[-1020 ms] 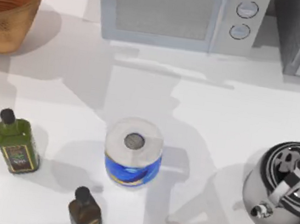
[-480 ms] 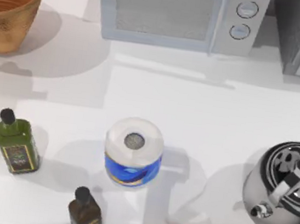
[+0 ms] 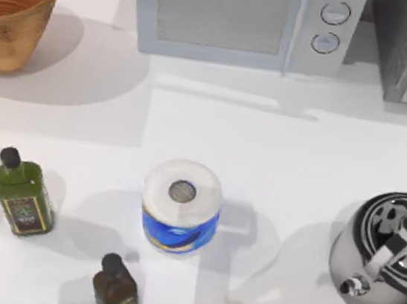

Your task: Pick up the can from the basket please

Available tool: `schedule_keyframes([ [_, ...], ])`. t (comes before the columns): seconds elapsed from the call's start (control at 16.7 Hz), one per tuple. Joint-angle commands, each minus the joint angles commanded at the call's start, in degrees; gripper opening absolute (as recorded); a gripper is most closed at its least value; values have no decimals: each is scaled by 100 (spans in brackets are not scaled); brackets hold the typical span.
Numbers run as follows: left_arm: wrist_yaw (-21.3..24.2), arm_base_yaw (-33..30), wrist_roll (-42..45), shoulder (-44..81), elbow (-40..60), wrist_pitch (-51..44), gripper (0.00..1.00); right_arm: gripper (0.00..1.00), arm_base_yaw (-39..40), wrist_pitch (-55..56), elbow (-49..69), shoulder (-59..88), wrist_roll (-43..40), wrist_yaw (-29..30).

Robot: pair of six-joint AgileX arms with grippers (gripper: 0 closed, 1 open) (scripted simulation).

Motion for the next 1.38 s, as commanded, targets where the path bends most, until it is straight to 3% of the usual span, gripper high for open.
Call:
schedule_keyframes([
  [0.24, 55, -51, 4, -738, -725, 242, 0, 100, 0, 0, 0, 0, 0, 0],
  [0.6, 53, -37, 15, -747, -760, 242, 0, 100, 0, 0, 0, 0, 0, 0],
  [0.78, 375, 33, 79, -405, -463, 486, 0, 100, 0, 0, 0, 0, 0, 0],
  [1.02, 1518, 185, 271, 894, 505, 1305, 0, 100, 0, 0, 0, 0, 0, 0],
  [1.38, 4053, 306, 594, 4515, 2558, 3184, 0, 100, 0, 0, 0, 0, 0, 0],
])
